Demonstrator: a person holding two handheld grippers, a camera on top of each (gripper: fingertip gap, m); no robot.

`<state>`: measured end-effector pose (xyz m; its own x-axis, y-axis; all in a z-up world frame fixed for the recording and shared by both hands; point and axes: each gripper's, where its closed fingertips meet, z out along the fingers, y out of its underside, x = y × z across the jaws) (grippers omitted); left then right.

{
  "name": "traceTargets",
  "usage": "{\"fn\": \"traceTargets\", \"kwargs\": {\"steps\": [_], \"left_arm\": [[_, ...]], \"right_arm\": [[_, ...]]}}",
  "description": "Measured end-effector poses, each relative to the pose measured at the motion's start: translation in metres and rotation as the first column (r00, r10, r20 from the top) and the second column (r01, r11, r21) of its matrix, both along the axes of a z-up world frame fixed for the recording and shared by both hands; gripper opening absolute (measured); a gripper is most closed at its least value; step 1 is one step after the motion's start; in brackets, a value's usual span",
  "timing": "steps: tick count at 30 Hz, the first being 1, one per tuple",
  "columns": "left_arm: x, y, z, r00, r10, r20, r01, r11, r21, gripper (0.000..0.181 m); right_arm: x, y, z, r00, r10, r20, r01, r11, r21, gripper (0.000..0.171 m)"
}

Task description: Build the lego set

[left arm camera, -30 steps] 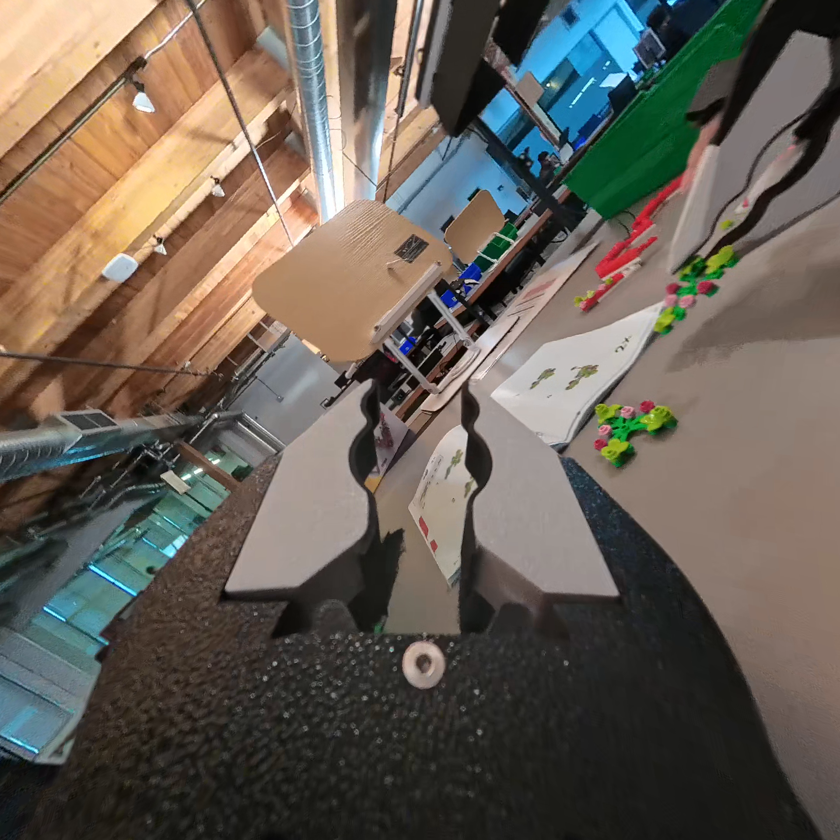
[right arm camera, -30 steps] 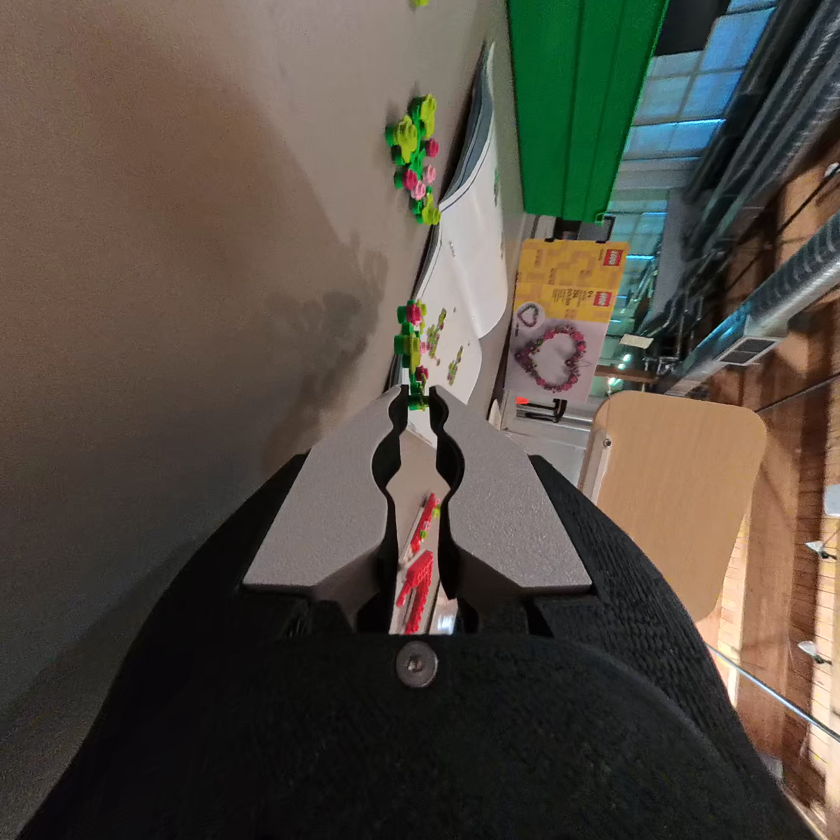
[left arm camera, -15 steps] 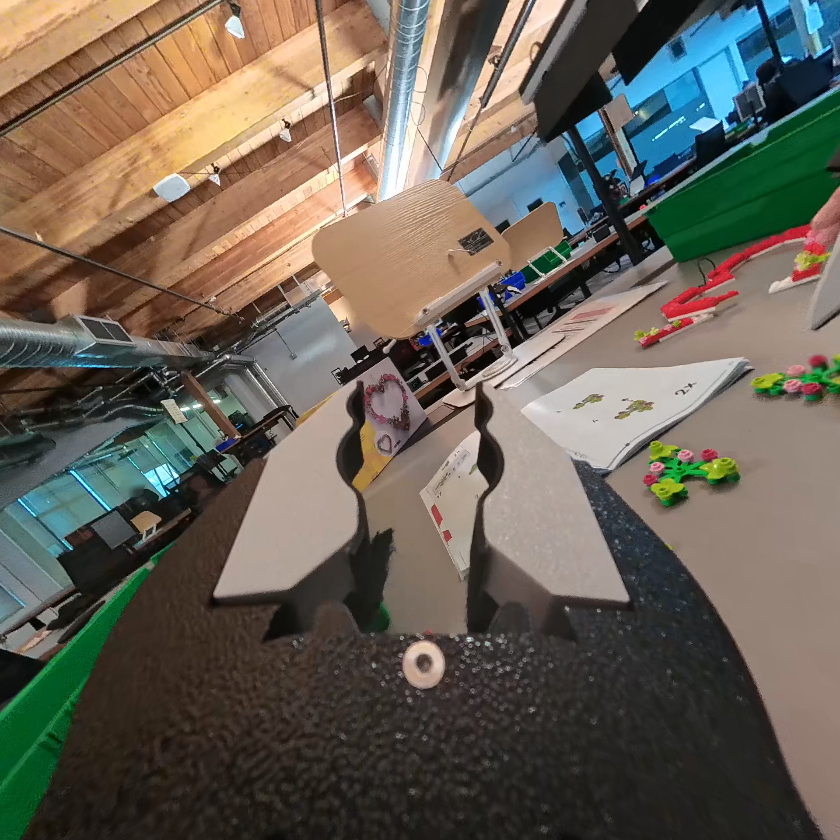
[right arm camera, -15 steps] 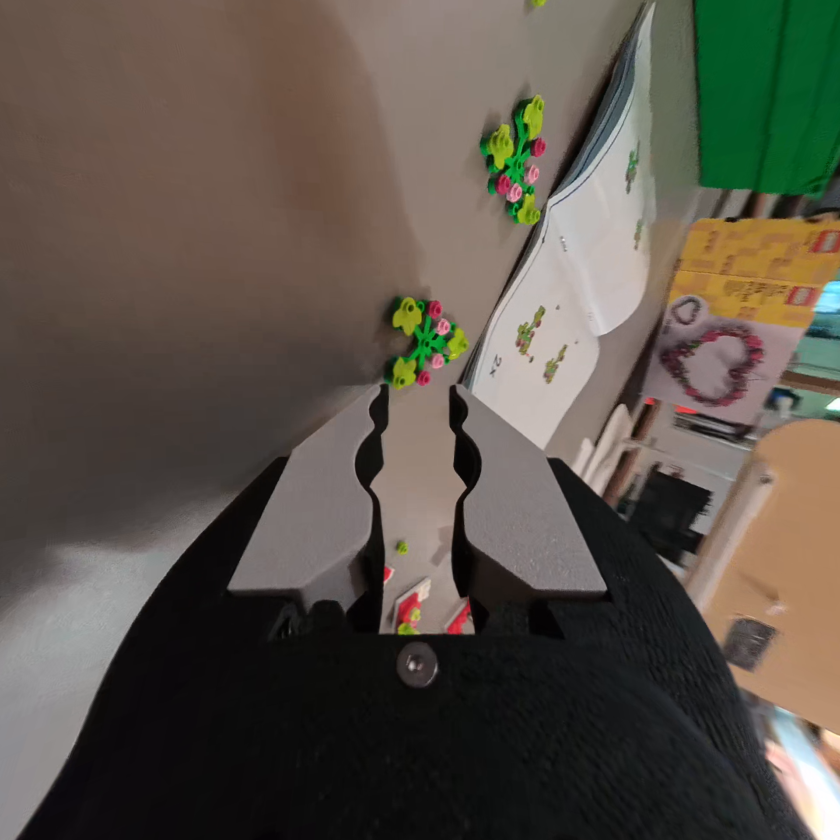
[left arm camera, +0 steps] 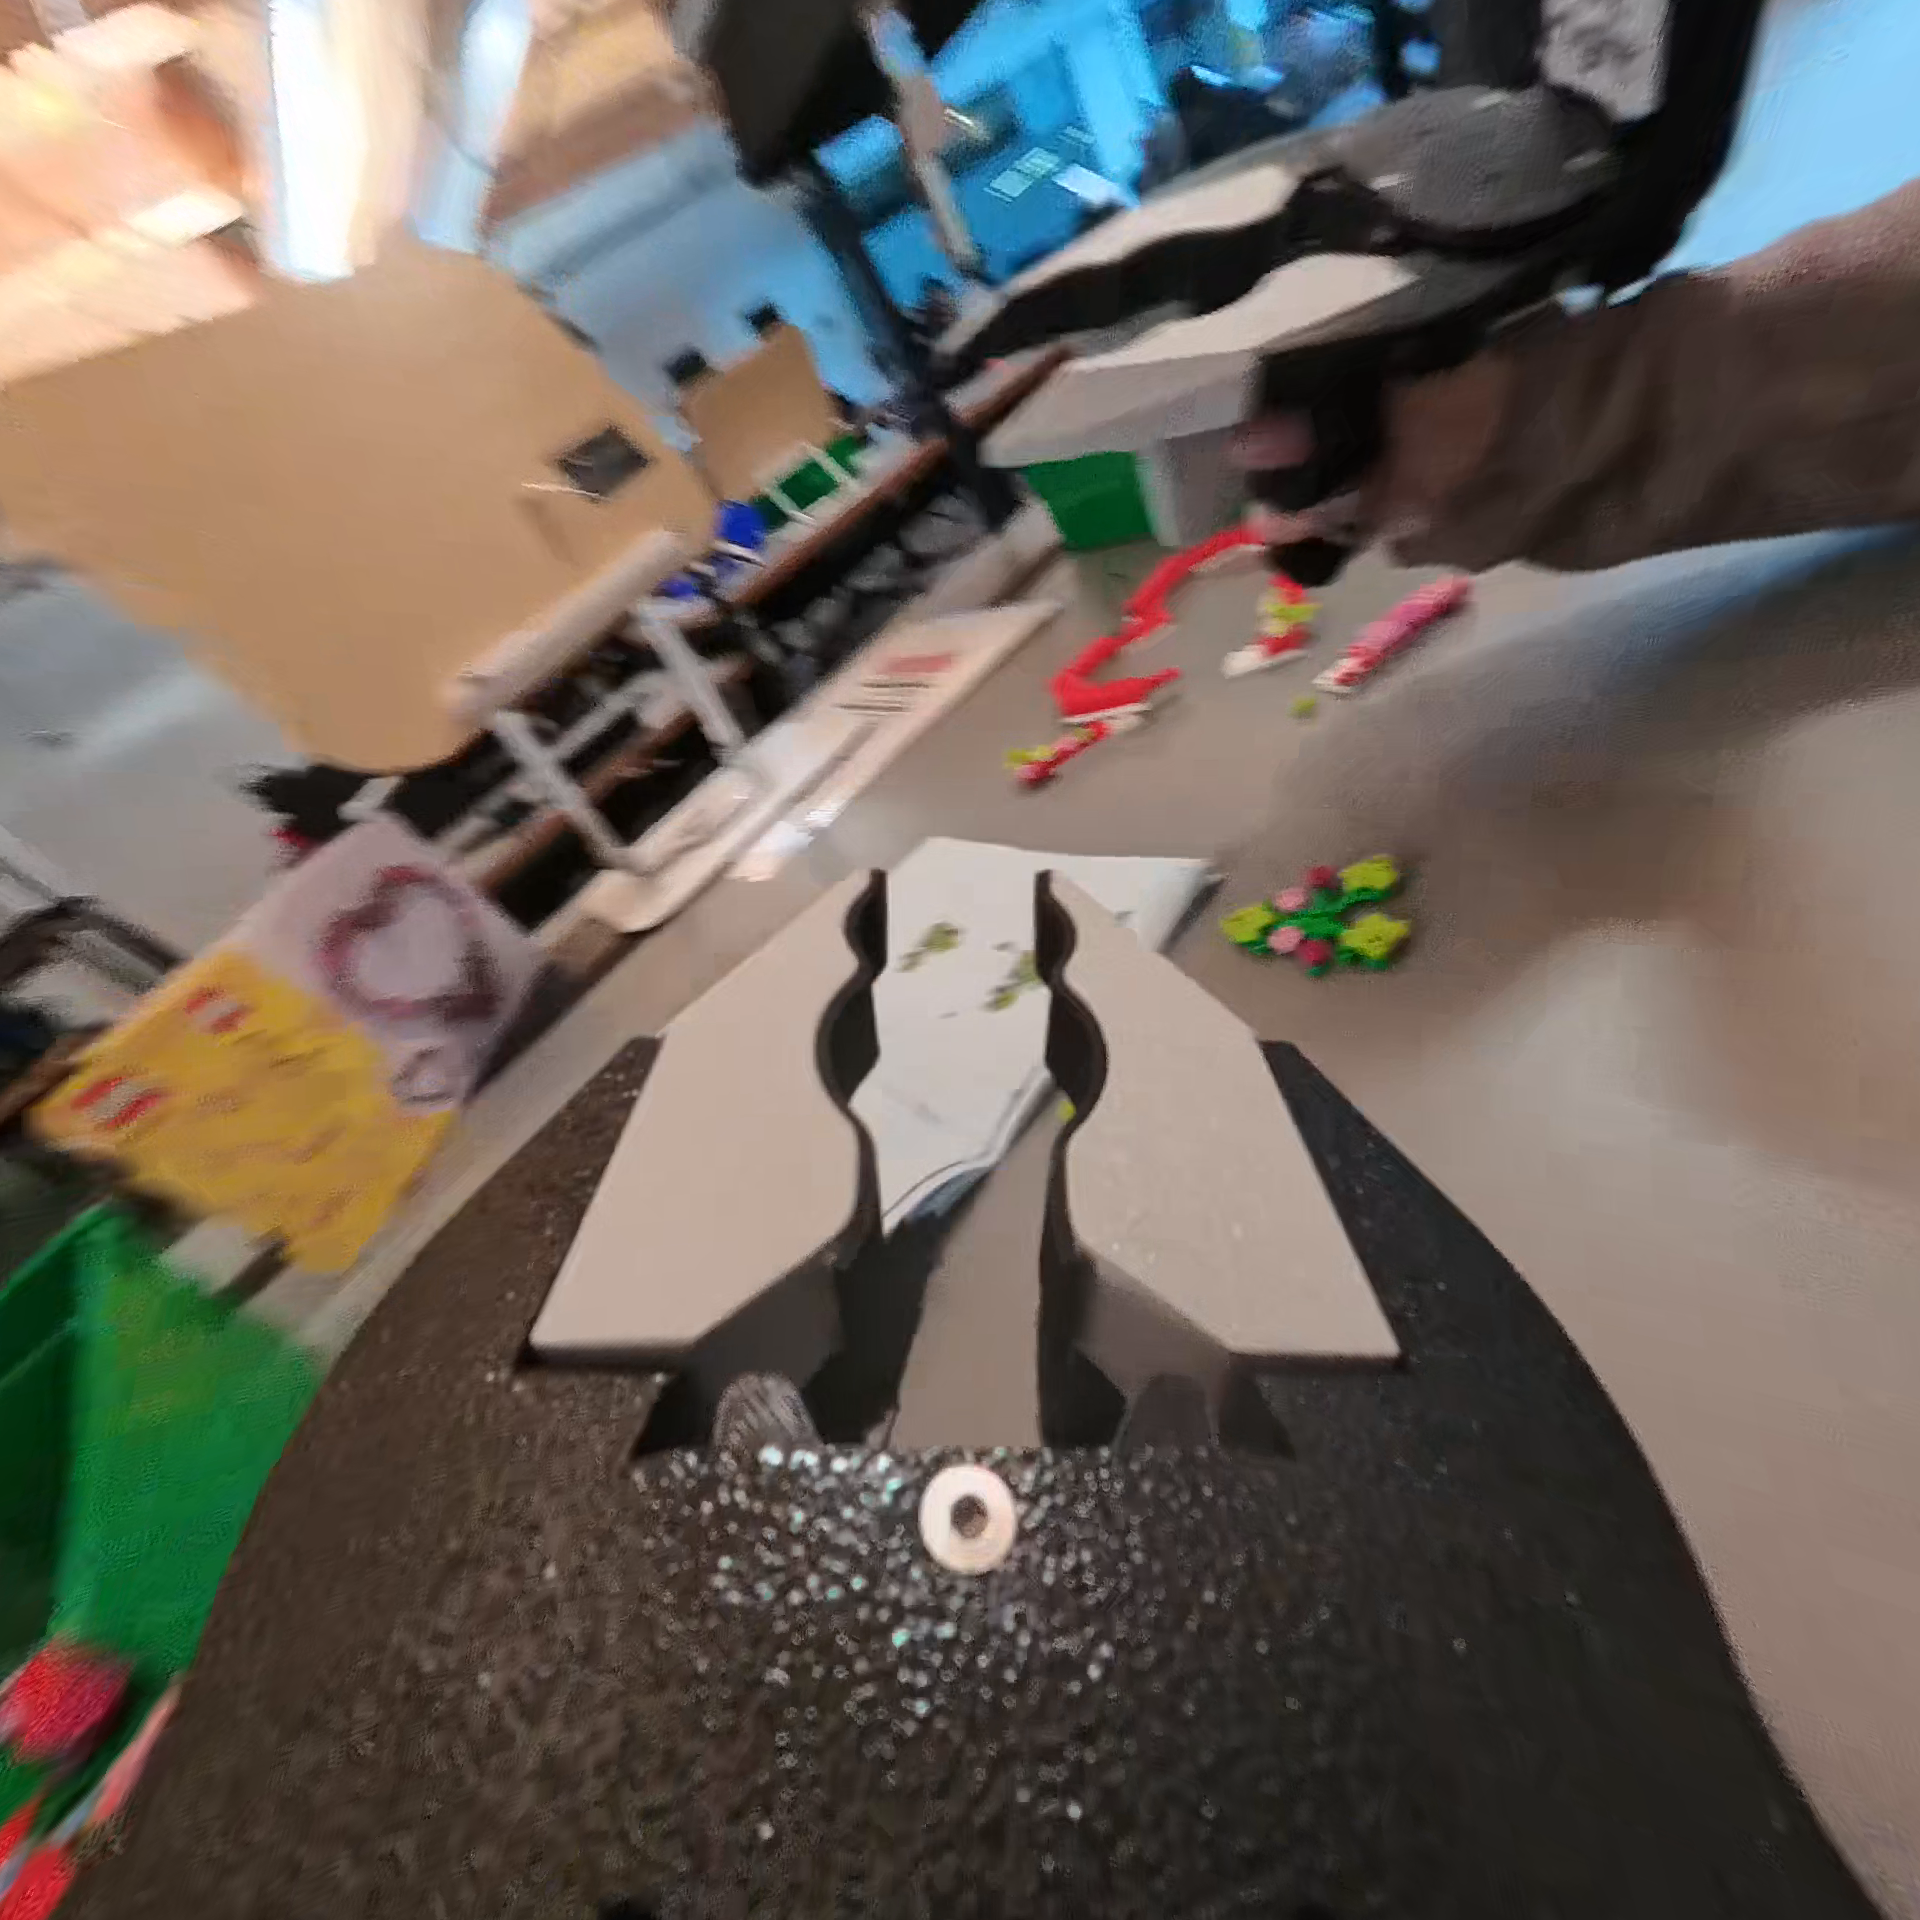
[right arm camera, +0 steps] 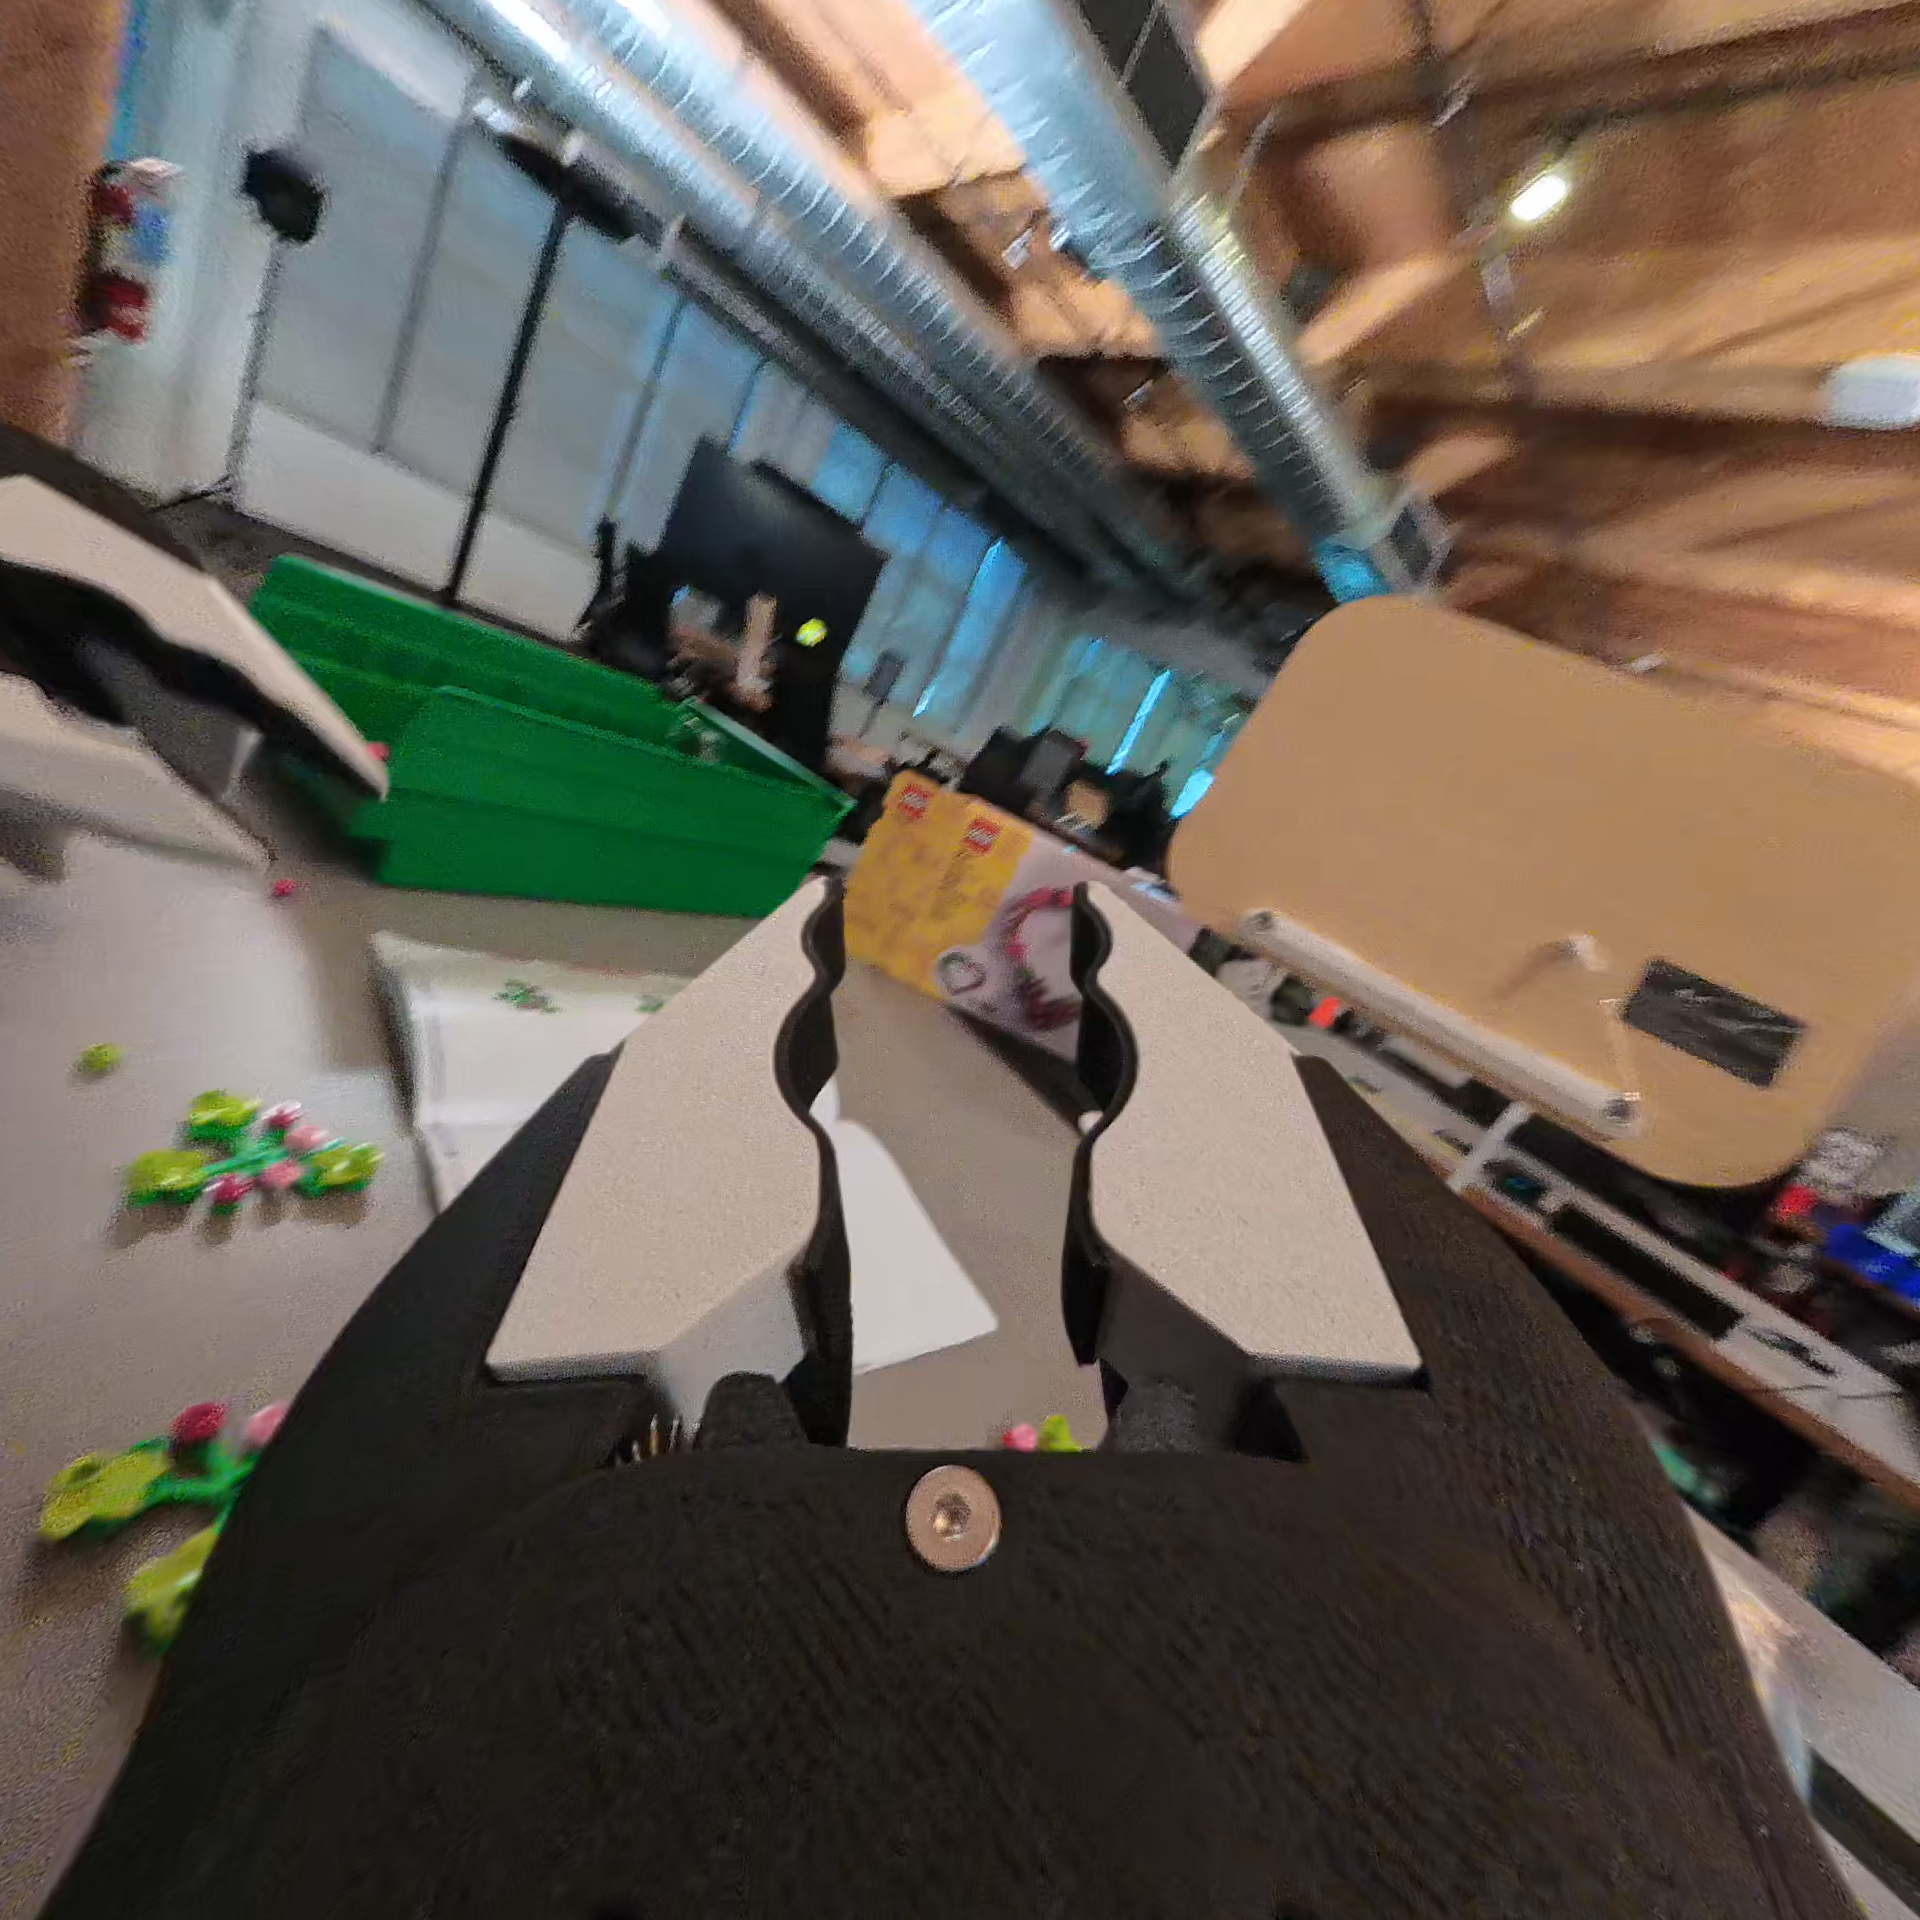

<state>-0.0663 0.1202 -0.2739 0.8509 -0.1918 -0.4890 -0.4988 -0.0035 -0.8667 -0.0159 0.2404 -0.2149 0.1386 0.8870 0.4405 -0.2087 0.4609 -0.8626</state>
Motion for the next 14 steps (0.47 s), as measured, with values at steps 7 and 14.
{"fn": "traceTargets", "kwargs": {"steps": [7,14], "left_arm": [[0.039,0.065,-0.047,0.981,-0.191,-0.044,0.154,0.890,-0.429,0.032],[0.042,0.096,-0.077,0.967,-0.243,-0.072,0.170,0.834,-0.524,0.030]], "right_arm": [[0.006,0.010,-0.013,0.988,-0.073,-0.136,0.067,0.996,-0.053,0.040],[0.005,0.015,-0.017,0.991,-0.036,-0.131,0.022,0.994,-0.108,0.036]]}}
